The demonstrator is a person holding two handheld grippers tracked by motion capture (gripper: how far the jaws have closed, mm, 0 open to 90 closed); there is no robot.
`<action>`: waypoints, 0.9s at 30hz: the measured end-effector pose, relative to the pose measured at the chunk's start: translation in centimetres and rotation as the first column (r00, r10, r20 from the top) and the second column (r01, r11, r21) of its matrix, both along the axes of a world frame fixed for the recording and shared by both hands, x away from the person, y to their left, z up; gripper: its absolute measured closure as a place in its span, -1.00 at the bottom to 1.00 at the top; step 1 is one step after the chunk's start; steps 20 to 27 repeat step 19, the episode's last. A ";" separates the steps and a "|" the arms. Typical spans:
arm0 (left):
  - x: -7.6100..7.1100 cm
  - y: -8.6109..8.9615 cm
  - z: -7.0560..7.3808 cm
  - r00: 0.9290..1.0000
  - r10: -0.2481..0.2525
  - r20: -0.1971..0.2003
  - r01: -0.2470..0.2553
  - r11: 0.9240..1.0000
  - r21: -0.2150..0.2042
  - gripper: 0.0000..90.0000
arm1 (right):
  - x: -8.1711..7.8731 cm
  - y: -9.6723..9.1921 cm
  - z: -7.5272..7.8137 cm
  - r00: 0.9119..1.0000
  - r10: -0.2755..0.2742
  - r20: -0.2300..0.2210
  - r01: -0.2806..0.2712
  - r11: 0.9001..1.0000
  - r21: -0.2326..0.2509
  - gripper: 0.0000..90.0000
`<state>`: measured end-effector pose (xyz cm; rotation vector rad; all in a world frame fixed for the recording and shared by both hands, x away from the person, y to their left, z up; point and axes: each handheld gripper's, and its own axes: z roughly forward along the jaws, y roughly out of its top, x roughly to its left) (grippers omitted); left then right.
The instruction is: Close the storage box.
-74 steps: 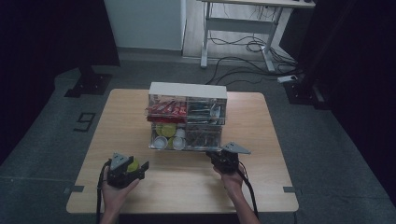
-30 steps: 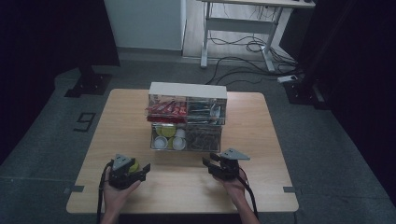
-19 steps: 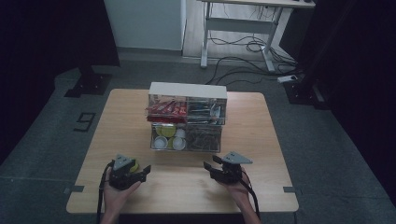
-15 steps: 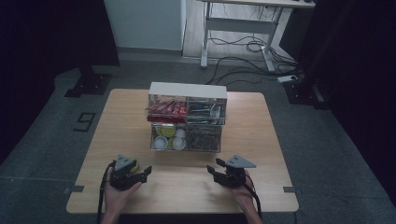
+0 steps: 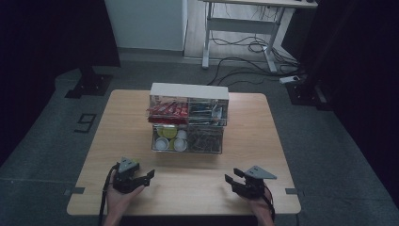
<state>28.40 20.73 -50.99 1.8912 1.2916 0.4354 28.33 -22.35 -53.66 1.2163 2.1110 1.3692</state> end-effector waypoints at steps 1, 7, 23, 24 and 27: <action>0.0 -0.1 -0.1 1.000 -0.004 -0.006 0.005 1.000 0.003 -0.36 | -0.5 -1.0 -0.4 1.000 -0.012 -0.010 0.012 1.000 -0.001 0.05; 0.1 -0.3 -0.4 1.000 -0.014 -0.019 0.014 1.000 0.011 -0.36 | -0.5 -2.6 -1.3 0.998 -0.050 -0.041 0.050 0.999 -0.003 0.04; 0.2 -0.4 -0.6 0.999 -0.019 -0.027 0.019 1.000 0.013 -0.36 | -0.2 -2.8 -1.5 0.997 -0.054 -0.046 0.053 0.998 -0.021 0.01; 0.2 -0.4 -0.6 0.999 -0.019 -0.027 0.019 1.000 0.013 -0.36 | -0.2 -2.8 -1.5 0.997 -0.054 -0.046 0.053 0.998 -0.021 0.01; 0.2 -0.4 -0.6 0.999 -0.019 -0.027 0.019 1.000 0.013 -0.36 | -0.2 -2.8 -1.5 0.997 -0.054 -0.046 0.053 0.998 -0.021 0.01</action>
